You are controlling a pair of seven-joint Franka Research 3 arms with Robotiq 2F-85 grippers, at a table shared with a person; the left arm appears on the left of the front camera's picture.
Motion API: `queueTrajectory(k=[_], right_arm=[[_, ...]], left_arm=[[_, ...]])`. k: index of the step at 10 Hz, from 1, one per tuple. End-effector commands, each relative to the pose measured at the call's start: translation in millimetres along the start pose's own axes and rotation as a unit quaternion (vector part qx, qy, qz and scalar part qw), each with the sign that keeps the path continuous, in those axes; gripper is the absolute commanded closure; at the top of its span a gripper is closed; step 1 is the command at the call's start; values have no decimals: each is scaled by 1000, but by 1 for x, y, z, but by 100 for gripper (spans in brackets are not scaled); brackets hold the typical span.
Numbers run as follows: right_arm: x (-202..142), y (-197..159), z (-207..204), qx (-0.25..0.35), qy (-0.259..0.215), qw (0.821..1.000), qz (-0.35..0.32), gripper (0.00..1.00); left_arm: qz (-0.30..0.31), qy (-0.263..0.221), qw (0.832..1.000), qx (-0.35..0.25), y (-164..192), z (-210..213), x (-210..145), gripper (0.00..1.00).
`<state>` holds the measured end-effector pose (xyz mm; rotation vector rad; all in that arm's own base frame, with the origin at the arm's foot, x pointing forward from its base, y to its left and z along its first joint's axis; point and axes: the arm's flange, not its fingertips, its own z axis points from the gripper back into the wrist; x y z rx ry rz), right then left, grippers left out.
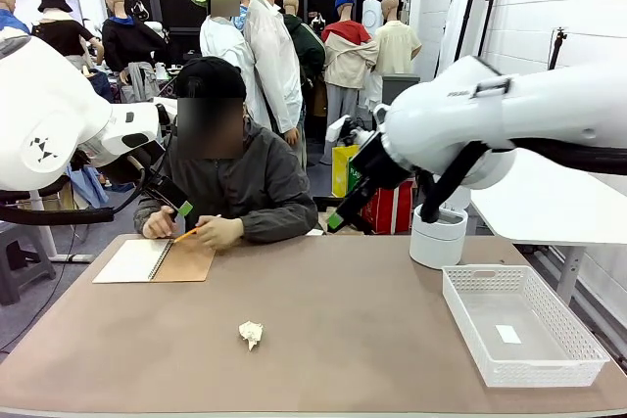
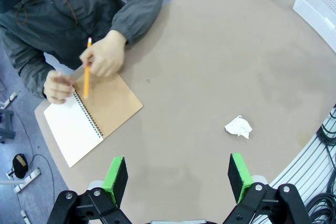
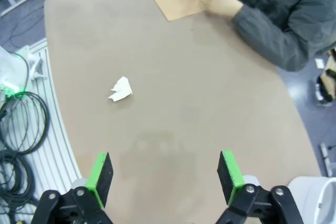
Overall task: Sort the paper based on its condition.
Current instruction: If a person hands you a paper, place it in the Organizing basket , and if it's crumpled, put it in the Trash can.
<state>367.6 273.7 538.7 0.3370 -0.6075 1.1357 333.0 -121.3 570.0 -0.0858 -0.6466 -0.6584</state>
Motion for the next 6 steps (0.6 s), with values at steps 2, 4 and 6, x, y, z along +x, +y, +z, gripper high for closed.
queueTrajectory(k=[2,4,6], right_arm=[[15,0,-32,-9,37,999,-3,0],[14,2,-42,-3,48,999,-2,0],[9,4,-43,5,41,999,4,0]], left_arm=[[0,1,1000,0,1,0,0,0],[0,1,1000,0,1,0,0,0],[0,1,1000,0,1,0,0,0]])
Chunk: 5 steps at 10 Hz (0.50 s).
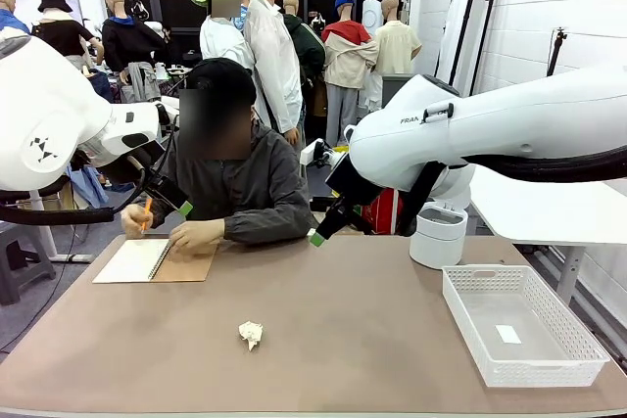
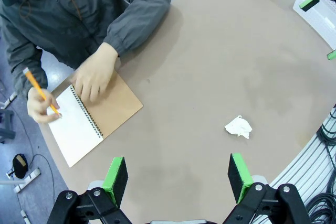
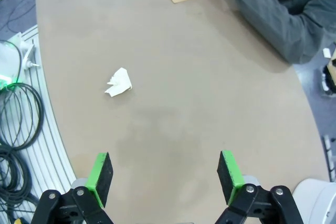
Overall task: Sort the paper based on its condition.
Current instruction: If a person hands you a paper, place it in the Organizing basket , and if it's crumpled, put it in the Trash can.
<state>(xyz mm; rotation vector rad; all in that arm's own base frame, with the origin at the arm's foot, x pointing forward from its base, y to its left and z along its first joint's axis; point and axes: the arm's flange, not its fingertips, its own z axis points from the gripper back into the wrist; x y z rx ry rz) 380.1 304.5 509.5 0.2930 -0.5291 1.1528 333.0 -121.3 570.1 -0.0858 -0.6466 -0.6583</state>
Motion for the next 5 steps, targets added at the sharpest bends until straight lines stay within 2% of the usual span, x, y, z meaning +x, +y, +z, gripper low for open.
queueTrajectory(k=[1,5], right_arm=[[1,2,1,1,-1,1000,1,0],[1,1,1,0,-1,1000,1,0]], left_arm=[[0,1,1000,0,1,0,0,0],[0,1,1000,0,1,0,0,0]])
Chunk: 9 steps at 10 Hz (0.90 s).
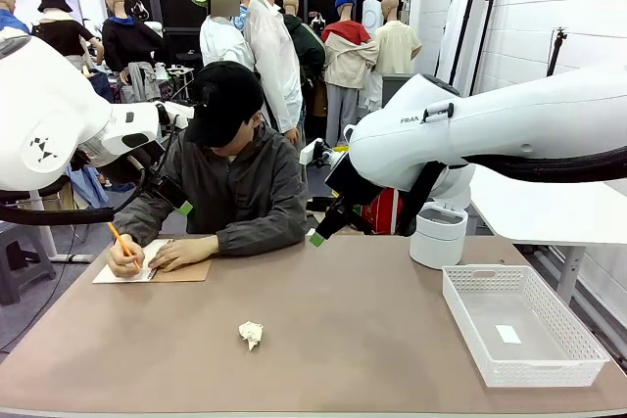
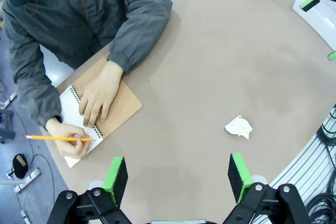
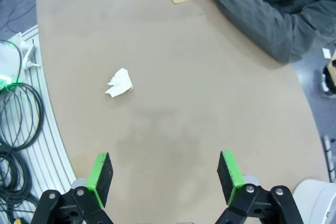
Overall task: Sort the paper based on its condition.
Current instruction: If a person hands you a paper, place it in the Organizing basket , and if it's crumpled, put it in the Trash can.
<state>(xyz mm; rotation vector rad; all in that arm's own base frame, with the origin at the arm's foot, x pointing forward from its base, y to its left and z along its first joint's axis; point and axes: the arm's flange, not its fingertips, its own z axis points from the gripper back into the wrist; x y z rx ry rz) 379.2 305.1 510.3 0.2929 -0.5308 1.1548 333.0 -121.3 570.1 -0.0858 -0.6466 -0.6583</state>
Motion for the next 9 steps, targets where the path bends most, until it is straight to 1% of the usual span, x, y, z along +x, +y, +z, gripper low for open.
queueTrajectory(k=[1,3,5,7,9], right_arm=[[9,4,-17,3,17,1000,-3,0],[23,16,-56,-3,56,998,-7,0],[35,29,-92,-3,83,997,-1,0],[48,41,-122,16,109,994,13,0],[58,52,-145,40,119,992,23,0]], left_arm=[[0,1,1000,0,1,0,0,0],[0,1,1000,0,1,0,0,0],[0,1,1000,0,1,0,0,0],[0,1,1000,0,1,0,0,0],[0,1,1000,0,1,0,0,0]])
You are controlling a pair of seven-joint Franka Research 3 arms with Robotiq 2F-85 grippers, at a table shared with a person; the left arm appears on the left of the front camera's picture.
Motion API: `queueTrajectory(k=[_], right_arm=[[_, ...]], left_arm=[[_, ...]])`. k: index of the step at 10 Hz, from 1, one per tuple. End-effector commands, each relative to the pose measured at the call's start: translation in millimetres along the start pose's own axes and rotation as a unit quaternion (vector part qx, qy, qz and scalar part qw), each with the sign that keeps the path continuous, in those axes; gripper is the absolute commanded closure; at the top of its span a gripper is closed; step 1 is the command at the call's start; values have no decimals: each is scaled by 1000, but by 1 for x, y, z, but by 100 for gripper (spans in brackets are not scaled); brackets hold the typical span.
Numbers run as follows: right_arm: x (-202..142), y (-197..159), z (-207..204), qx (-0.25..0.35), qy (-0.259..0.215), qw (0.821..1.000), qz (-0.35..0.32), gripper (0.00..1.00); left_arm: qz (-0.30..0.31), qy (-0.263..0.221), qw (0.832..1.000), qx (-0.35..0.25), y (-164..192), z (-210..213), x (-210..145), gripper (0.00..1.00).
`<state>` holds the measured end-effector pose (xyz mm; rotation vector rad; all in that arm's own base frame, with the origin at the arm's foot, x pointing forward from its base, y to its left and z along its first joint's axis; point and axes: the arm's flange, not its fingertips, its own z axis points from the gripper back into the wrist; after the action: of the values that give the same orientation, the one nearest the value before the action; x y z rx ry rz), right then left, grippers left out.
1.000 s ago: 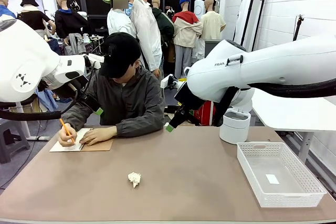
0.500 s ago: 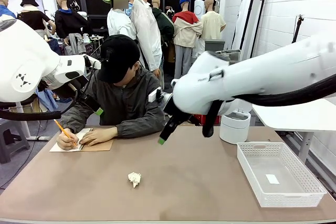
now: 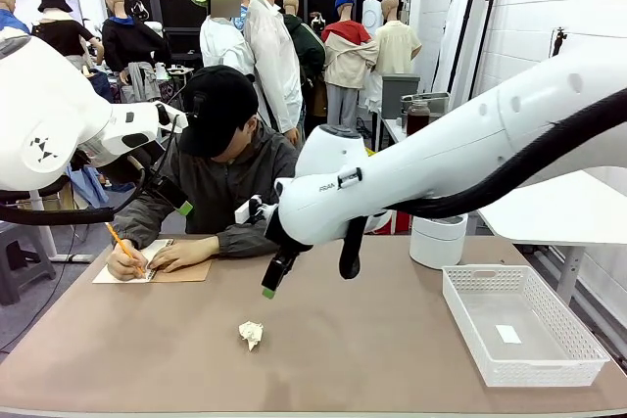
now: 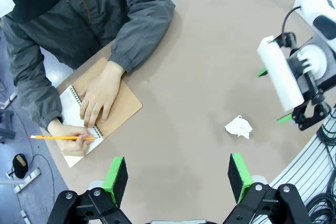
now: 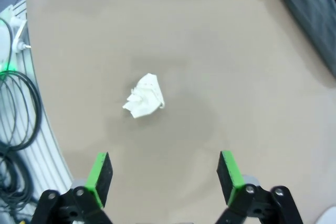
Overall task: Sort the paper based on its condition.
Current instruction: If a person hands you a paper, place it in the Organizing basket , and if it's crumpled, put it in the Trash can.
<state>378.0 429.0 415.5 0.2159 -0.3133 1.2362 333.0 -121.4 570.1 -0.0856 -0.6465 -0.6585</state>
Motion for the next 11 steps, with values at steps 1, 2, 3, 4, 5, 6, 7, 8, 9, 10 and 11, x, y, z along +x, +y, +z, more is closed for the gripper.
queueTrajectory(k=[1,2,3,4,5,6,7,8,9,10,11], right_arm=[[18,2,-15,18,21,1000,8,0],[22,5,-24,29,27,999,13,0],[26,8,-33,33,34,999,19,0],[28,10,-41,33,37,998,27,0],[28,11,-51,26,47,998,35,0],[28,10,-62,29,52,997,41,0],[28,10,-69,37,59,997,40,0],[27,12,-76,40,62,996,41,0],[27,13,-83,41,68,996,47,0],[28,14,-89,45,71,995,55,0],[30,14,-94,47,73,994,61,0]], left_arm=[[0,1,1000,0,1,0,-1,0],[0,1,1000,0,1,0,-1,0],[0,1,1000,0,1,0,-1,0],[0,1,1000,0,1,0,-1,0],[0,1,1000,0,1,0,-1,0],[0,1,1000,0,1,0,-1,0],[0,1,1000,0,1,0,-1,0],[0,1,1000,0,1,0,-1,0],[0,1,1000,0,1,0,-1,0],[0,1,1000,0,1,0,-1,0],[0,1,1000,0,1,0,-1,0]])
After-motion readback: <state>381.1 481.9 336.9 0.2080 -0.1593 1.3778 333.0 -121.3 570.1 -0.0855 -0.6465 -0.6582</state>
